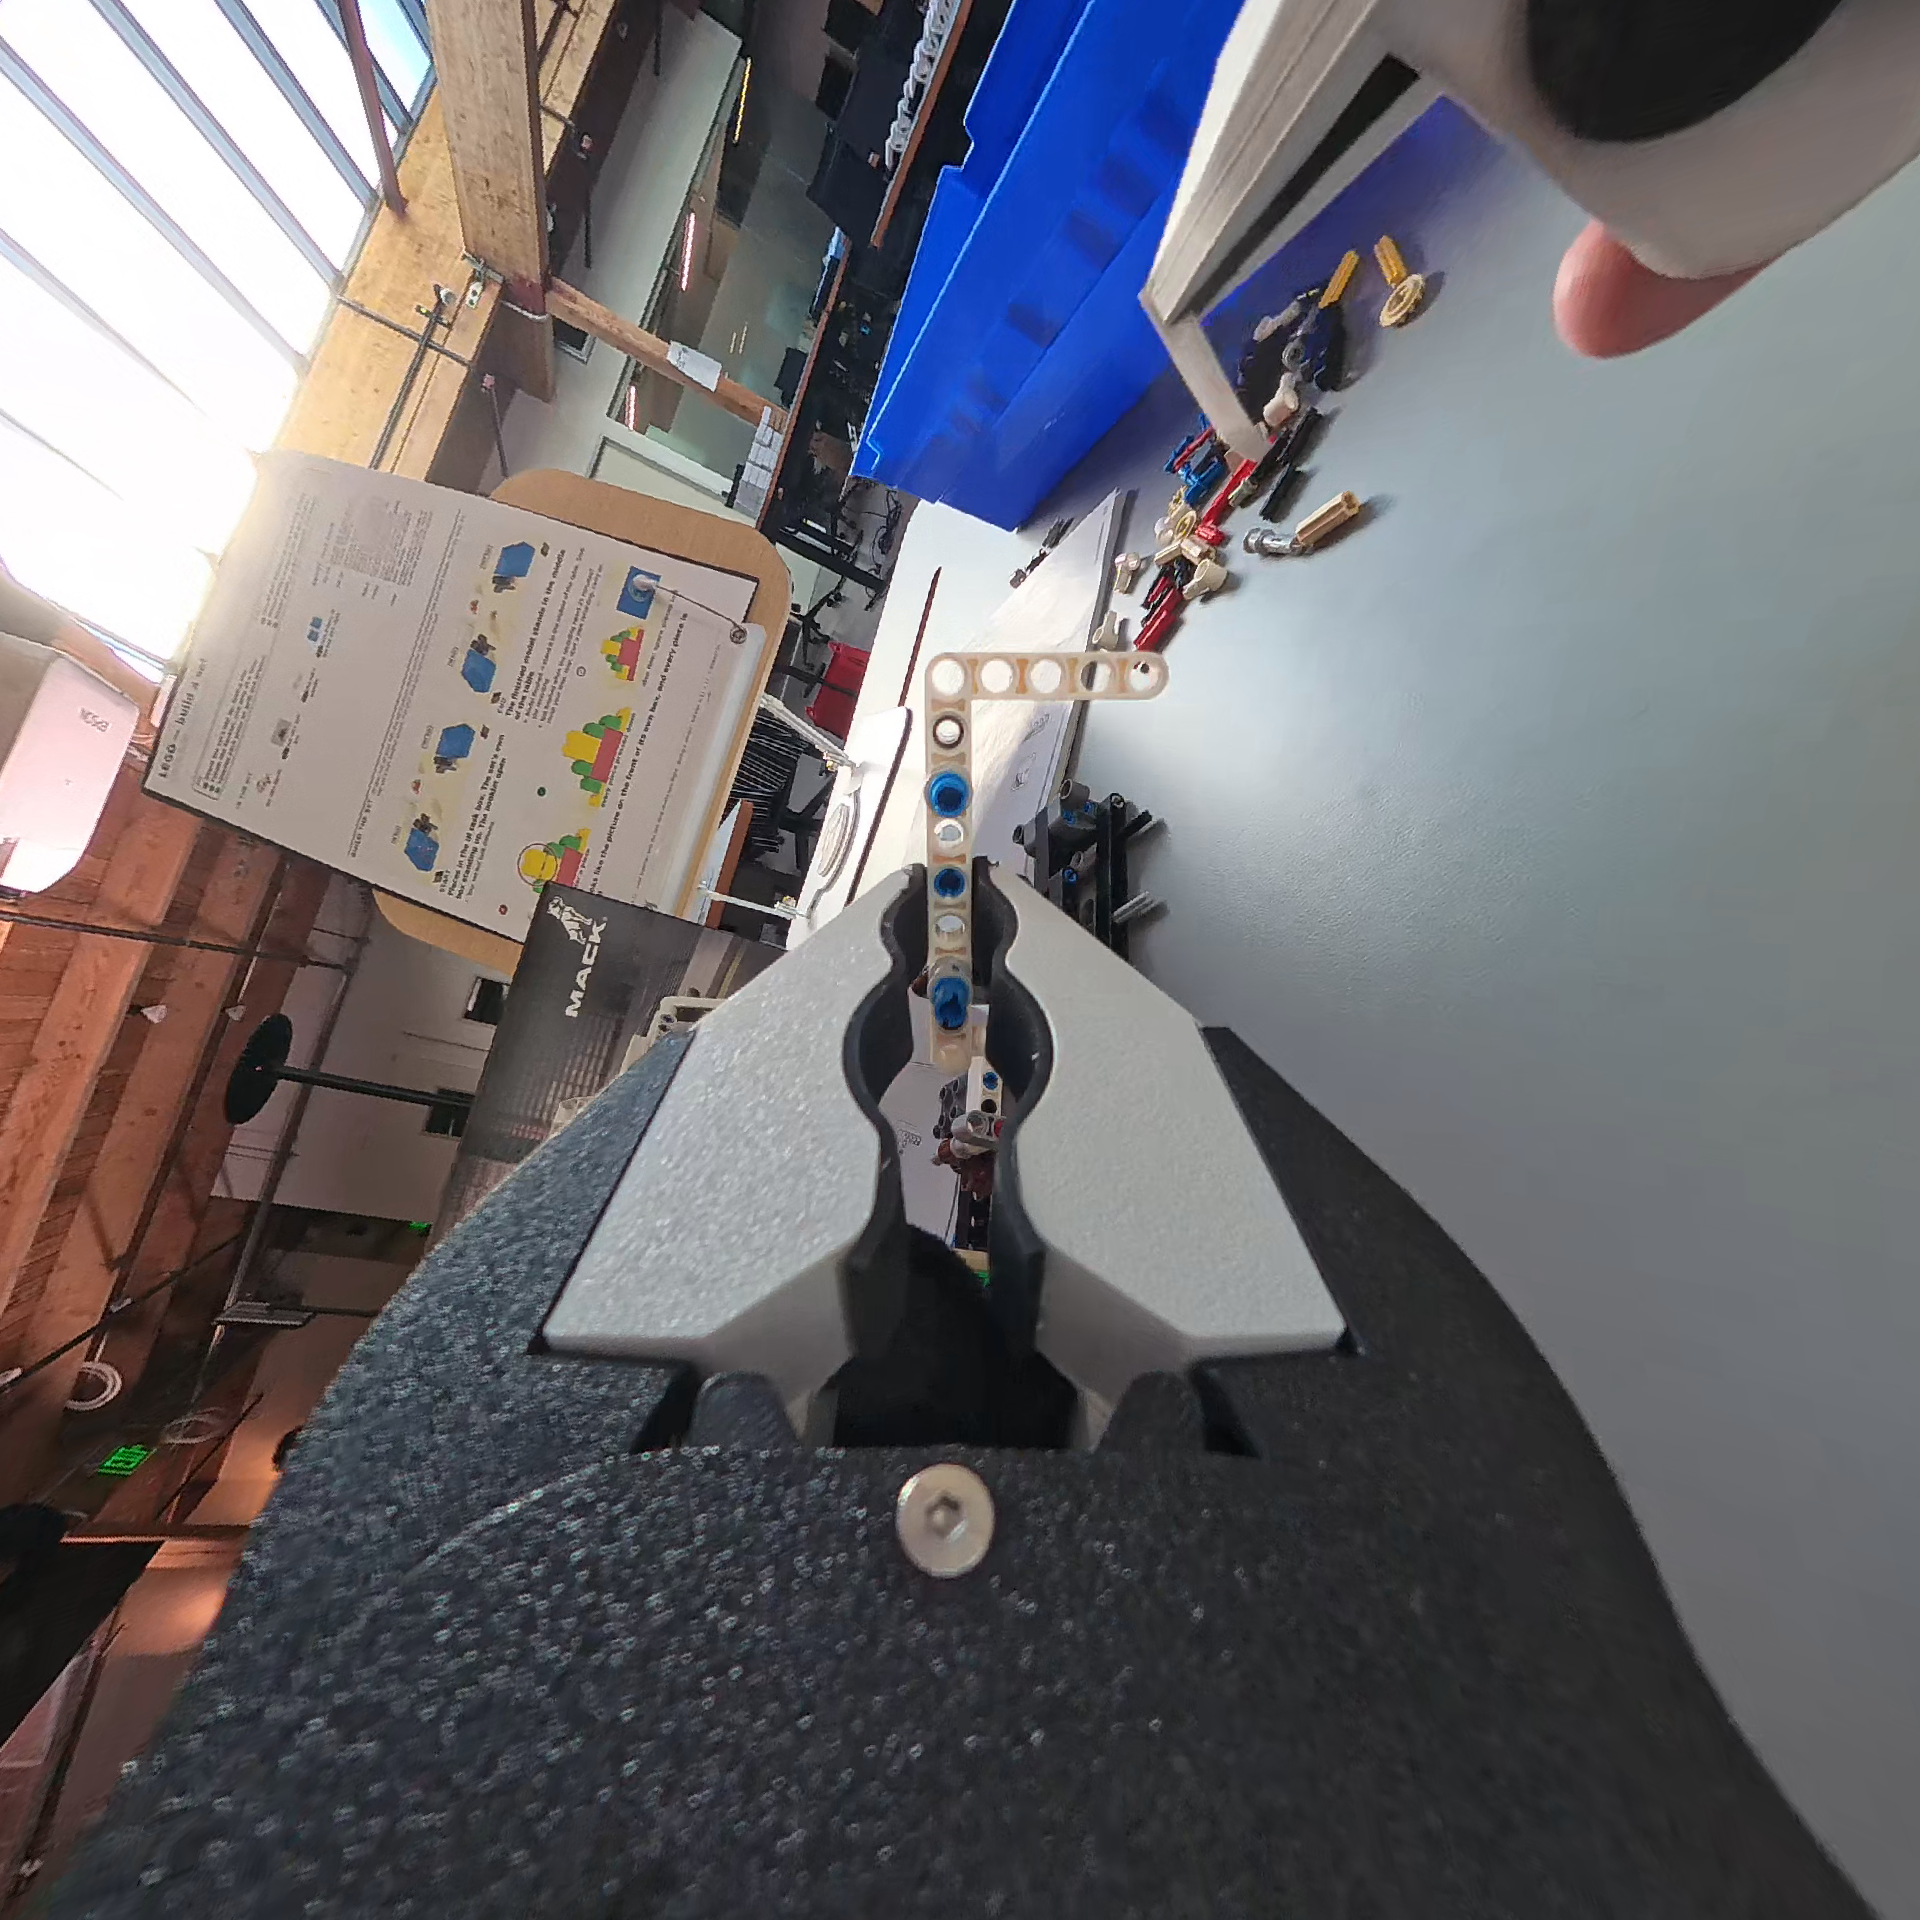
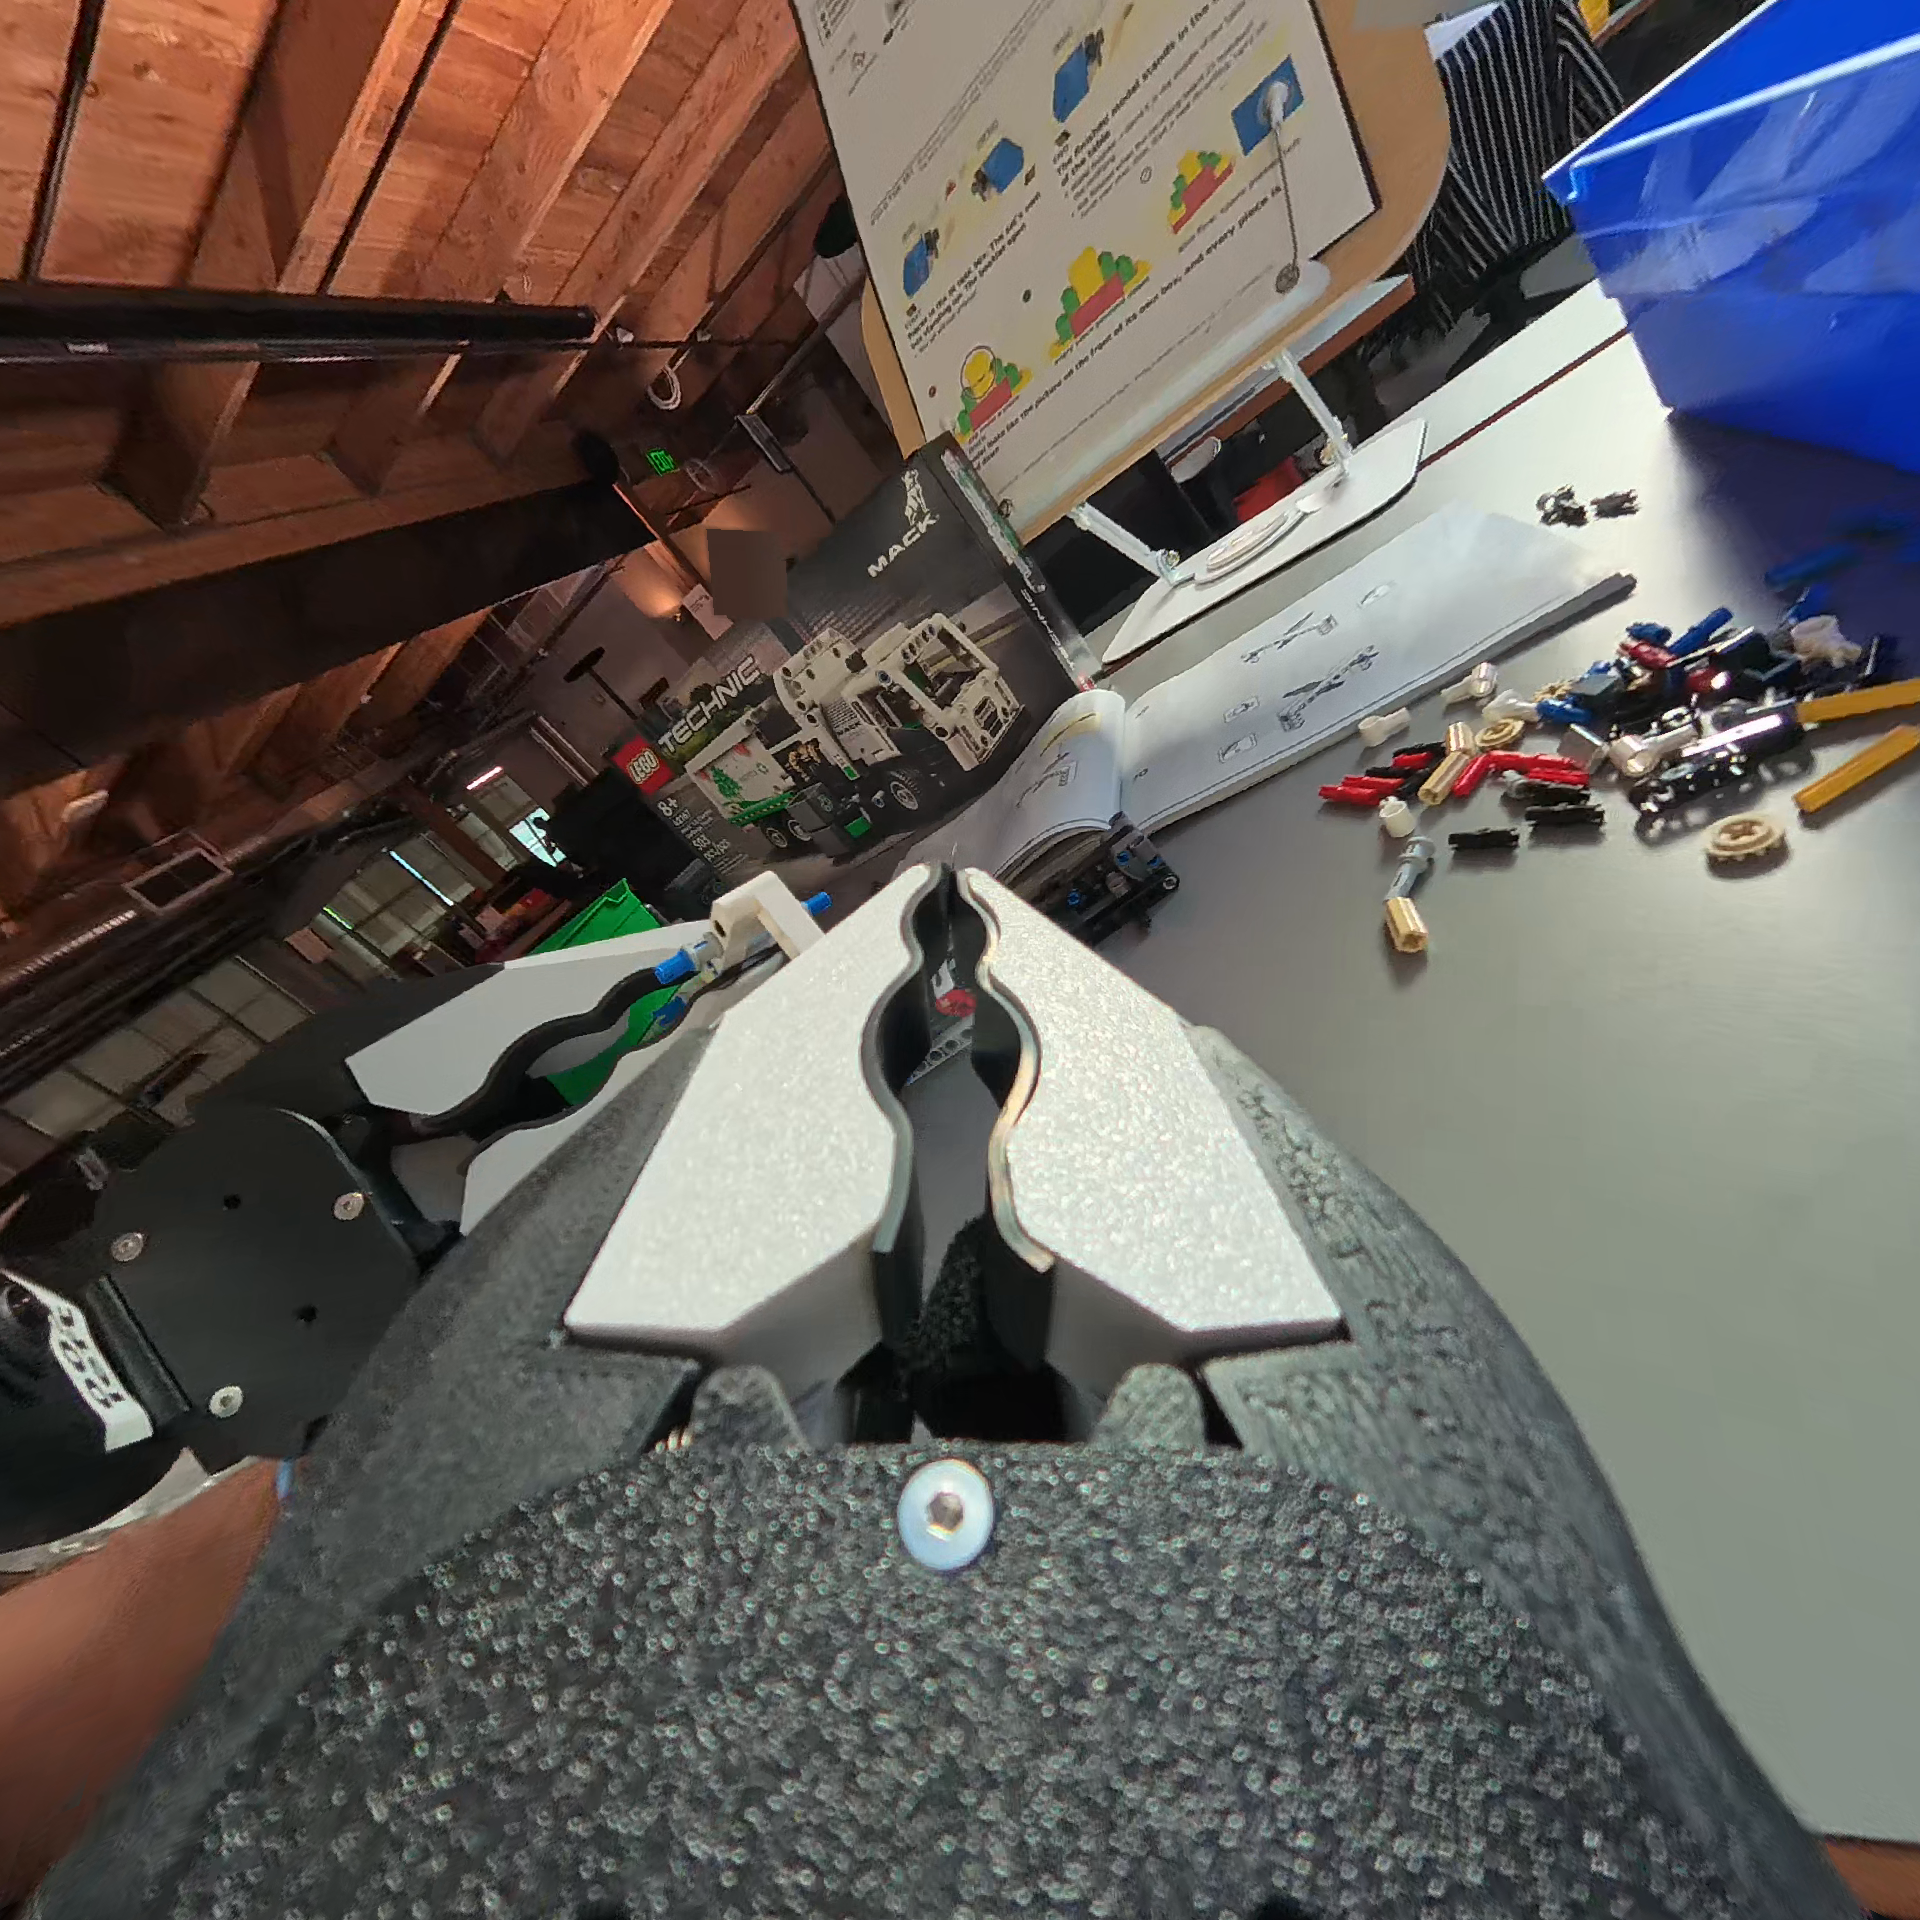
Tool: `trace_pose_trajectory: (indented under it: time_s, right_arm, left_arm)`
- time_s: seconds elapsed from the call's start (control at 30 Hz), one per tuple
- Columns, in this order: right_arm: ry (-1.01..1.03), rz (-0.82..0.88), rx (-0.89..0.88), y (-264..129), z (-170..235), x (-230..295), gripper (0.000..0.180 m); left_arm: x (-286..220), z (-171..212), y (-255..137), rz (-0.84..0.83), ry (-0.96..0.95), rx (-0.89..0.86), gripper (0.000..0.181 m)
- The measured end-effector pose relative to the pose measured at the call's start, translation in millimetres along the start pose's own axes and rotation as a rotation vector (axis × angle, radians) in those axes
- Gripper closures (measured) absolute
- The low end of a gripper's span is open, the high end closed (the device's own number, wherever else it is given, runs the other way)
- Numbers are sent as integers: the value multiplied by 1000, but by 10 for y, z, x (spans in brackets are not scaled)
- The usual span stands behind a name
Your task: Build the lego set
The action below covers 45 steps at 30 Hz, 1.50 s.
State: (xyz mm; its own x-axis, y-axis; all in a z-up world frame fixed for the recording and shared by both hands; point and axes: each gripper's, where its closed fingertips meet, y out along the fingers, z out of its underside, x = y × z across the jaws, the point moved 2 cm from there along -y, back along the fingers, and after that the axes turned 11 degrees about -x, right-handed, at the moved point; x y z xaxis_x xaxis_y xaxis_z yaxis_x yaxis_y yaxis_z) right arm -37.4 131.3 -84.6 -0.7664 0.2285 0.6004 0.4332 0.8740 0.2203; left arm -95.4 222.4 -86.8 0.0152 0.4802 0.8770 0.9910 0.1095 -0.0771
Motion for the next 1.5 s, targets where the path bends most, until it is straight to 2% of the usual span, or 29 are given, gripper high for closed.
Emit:
trace_pose_trajectory:
  time_s: [0.13,0.23,0.53,0.87,1.5]
  right_arm:
    - [-221,15,-32,35,123,64,180]
    - [-278,15,-52,15,117,144,180]
    - [-290,66,97,4,318,56,180]
    - [-393,91,140,23,387,28,180]
    - [-393,64,151,29,420,70,180]
  left_arm:
    - [-112,-52,2,23,37,-9,176]
    - [-203,-58,3,44,68,-2,176]
    - [-359,-23,30,89,84,28,176]
    - [-369,40,56,106,68,48,176]
    - [-374,30,72,115,55,50,176]
